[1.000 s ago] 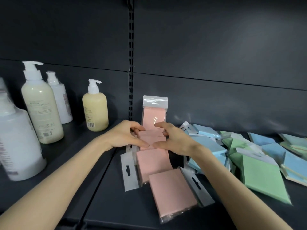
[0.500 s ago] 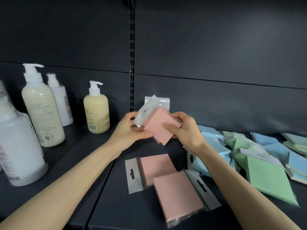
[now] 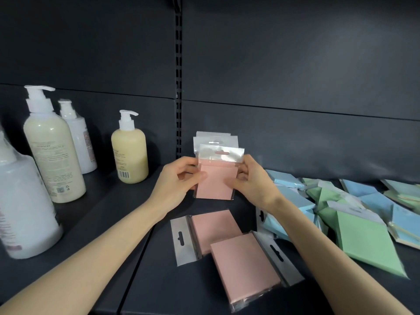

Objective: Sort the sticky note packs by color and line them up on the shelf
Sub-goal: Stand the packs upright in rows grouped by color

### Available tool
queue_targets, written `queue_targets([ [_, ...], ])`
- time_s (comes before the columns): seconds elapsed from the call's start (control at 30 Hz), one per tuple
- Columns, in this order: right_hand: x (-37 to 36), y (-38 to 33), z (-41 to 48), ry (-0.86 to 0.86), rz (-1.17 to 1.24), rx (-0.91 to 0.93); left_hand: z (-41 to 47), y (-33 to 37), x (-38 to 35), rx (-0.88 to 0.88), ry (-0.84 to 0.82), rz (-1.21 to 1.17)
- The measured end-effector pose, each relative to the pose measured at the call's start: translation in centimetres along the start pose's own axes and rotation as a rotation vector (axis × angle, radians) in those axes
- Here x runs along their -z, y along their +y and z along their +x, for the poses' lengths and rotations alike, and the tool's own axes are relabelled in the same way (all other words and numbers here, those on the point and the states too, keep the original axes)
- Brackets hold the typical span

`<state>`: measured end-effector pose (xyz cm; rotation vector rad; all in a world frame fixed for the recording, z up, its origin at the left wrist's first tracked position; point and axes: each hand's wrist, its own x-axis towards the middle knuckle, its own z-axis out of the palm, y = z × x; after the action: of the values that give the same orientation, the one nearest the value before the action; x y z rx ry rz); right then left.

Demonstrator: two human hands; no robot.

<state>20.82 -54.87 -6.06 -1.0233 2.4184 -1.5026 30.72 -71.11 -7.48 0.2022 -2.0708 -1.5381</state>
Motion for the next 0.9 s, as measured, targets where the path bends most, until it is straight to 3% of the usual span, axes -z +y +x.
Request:
queue_targets([
  [0.13,-0.3,-0.2,0.3,0.004,-0.219,-0.029,0.4,-1.1,0.2,0.005,-0.032,0.168],
  [0.3,-0.4,-0.4,0.7,-0.002,-0.308,-0.038,0.6,-1.7,0.1,0.026,-0.088,0.349],
  [0.9,-0.9,0.4,5.3,0.114,-0.399,-0.069,5.2,-3.5,-0.5,-0.083,-0.012,0.492],
])
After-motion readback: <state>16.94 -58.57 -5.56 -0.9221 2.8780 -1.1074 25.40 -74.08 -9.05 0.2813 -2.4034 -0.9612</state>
